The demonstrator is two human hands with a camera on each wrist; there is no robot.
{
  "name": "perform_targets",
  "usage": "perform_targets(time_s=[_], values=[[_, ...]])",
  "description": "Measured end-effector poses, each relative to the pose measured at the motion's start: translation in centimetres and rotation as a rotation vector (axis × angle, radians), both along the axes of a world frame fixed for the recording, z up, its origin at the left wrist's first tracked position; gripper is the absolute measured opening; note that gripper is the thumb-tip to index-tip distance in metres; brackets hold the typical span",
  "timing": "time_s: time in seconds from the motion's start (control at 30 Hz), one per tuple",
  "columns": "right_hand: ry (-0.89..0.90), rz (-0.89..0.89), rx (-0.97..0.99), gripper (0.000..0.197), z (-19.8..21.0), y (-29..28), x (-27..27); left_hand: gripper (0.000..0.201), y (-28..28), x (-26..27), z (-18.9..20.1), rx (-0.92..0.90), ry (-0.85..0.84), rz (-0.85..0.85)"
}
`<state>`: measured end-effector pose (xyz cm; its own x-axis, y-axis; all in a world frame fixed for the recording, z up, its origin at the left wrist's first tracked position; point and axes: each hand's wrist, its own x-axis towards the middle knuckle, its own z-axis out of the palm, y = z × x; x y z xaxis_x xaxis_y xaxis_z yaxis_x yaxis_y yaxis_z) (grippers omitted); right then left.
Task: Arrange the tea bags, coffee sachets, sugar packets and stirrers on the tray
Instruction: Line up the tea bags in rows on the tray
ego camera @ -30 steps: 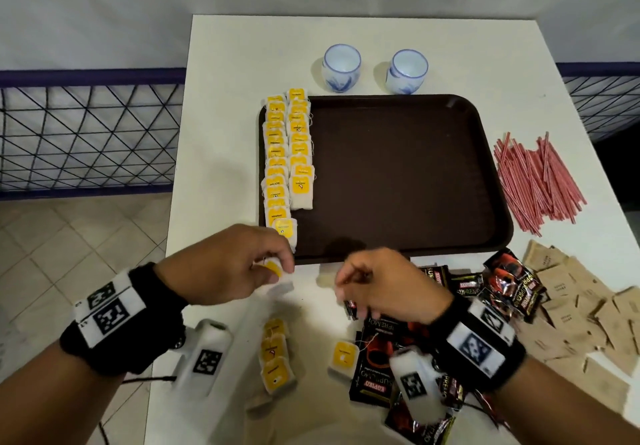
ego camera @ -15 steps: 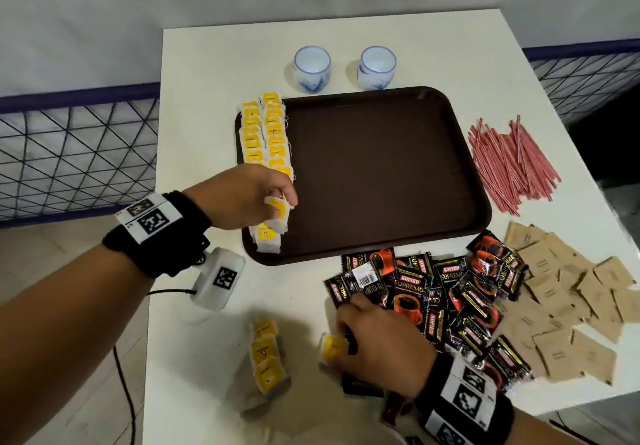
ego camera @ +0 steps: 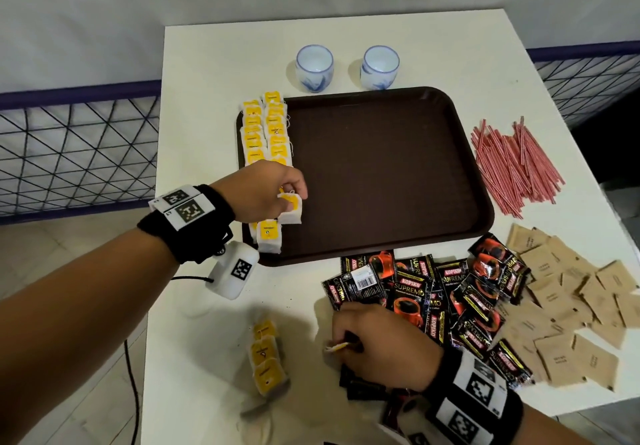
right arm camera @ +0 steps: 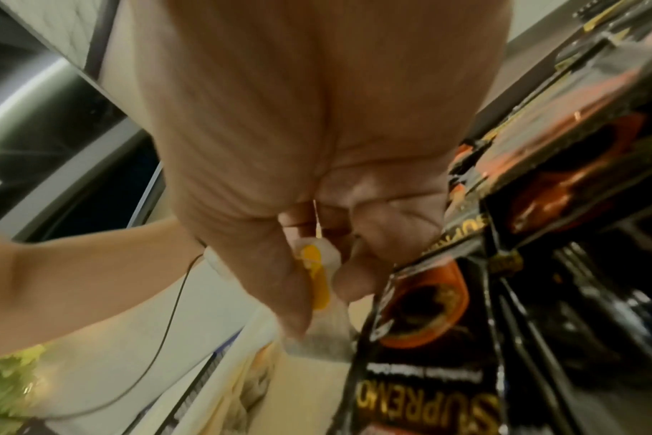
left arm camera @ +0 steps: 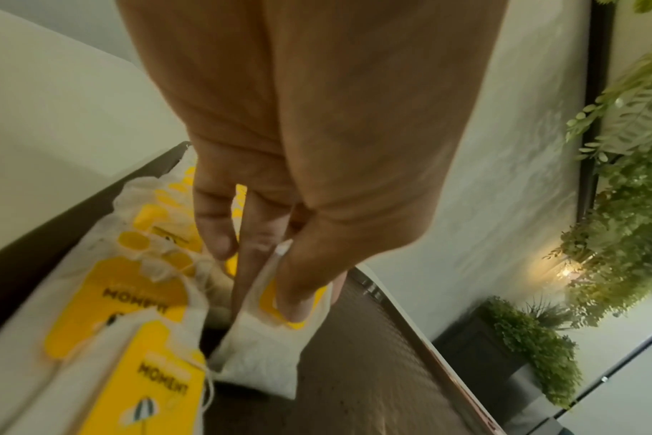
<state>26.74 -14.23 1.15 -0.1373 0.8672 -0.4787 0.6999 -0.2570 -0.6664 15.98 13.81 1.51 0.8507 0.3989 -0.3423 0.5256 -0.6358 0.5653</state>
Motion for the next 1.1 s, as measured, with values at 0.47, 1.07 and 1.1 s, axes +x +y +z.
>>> perform_targets(time_s=[0.47, 1.07, 1.1], values=[[0.171, -0.174, -0.059, 0.007, 1.0, 2.4, 1.9, 0.030, 0.4, -0.1, -0.5, 0.212, 0.041, 0.054], [0.261, -0.362, 0.009, 0.006, -1.3, 12.9, 3.8, 0.021, -1.6, -1.8, 1.1, 0.306, -0.073, -0.051], [0.248, -0.364, 0.006, 0.008, -1.4, 13.7, 3.8, 0.018, -1.8, -2.6, 1.5, 0.274, -0.117, 0.006]])
